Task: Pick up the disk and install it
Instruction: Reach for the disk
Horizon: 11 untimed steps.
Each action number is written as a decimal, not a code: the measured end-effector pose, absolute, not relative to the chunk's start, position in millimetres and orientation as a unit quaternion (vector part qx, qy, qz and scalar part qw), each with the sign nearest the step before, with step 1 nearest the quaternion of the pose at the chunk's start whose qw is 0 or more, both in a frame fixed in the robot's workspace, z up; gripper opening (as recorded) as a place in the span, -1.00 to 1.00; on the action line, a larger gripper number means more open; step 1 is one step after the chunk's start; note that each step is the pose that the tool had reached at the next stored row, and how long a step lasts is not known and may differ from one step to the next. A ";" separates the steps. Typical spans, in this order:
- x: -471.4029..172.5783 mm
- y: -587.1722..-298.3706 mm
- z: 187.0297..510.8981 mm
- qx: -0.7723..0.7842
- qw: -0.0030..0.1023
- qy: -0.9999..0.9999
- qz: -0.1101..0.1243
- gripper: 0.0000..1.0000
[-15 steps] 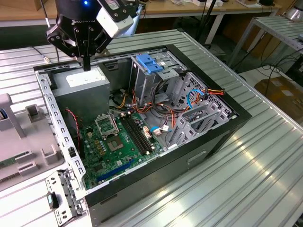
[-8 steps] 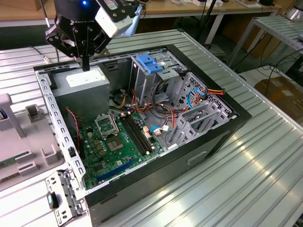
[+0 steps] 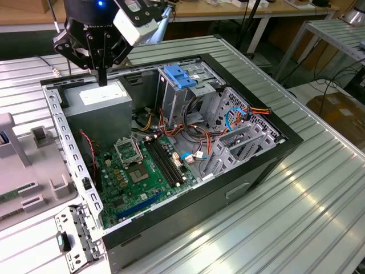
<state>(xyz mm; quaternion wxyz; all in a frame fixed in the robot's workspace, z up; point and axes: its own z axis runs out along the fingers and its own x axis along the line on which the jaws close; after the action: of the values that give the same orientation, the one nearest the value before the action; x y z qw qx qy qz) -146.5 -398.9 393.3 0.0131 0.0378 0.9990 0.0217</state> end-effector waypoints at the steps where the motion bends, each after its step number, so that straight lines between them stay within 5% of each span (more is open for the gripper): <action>1: -146.6 -398.9 393.3 0.038 0.013 0.999 0.022 -0.79; 11: -149.5 -398.9 393.3 0.038 0.013 0.999 0.022 -0.79</action>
<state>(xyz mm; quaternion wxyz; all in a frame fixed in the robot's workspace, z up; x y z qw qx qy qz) -149.5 -398.9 393.3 0.0131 0.0379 0.9990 0.0217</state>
